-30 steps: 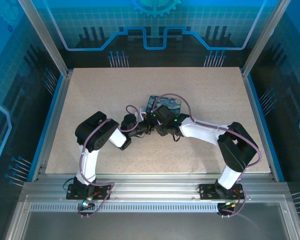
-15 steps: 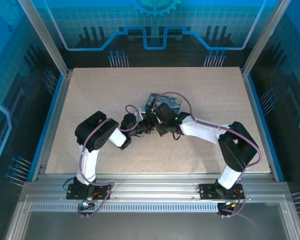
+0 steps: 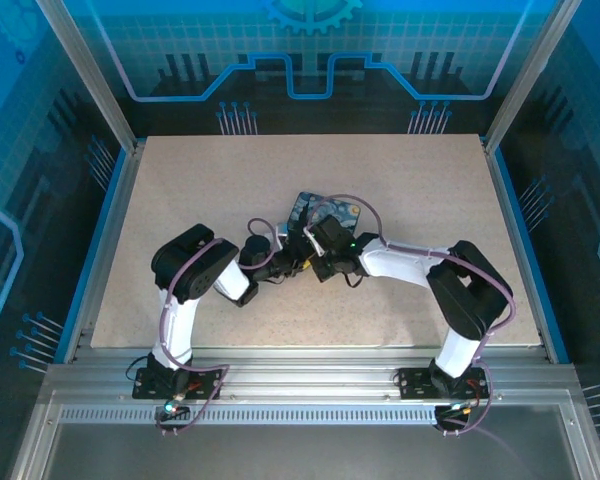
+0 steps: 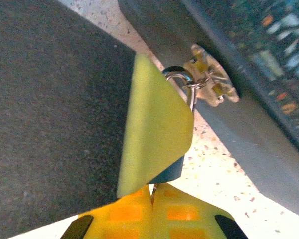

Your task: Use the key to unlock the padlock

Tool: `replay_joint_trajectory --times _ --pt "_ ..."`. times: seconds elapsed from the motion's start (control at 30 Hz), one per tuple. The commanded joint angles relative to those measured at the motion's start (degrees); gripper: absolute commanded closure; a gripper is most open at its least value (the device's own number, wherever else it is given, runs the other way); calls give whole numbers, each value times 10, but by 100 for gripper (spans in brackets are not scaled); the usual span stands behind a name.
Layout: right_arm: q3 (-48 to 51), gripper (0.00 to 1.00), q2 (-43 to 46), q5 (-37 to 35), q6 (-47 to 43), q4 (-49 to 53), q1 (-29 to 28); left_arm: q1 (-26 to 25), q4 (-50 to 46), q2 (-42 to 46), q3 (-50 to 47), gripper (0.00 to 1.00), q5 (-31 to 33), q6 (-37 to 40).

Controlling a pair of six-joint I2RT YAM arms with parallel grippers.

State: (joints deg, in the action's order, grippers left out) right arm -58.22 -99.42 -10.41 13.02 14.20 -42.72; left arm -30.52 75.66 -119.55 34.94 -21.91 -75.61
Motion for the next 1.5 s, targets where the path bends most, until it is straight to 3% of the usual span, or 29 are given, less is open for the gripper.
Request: replay_joint_trajectory --times 0.0,0.43,0.9,1.0,1.23,1.37,1.47 --pt "21 98 -15 31 0 -31 8 -3 46 -1 -15 72 1 22" --pt "52 100 15 73 -62 -44 43 35 45 79 -94 64 34 42" --pt "42 100 48 56 -132 4 46 70 8 152 -126 54 51 80" --pt "40 100 51 66 -137 7 46 72 -73 196 -116 50 60 111" --pt "39 100 55 75 -147 10 46 72 -393 323 -30 42 93 240" --pt "27 100 52 86 -156 26 43 73 -533 341 31 40 120 307" --pt "13 100 49 81 -165 43 39 73 -582 330 65 39 124 334"
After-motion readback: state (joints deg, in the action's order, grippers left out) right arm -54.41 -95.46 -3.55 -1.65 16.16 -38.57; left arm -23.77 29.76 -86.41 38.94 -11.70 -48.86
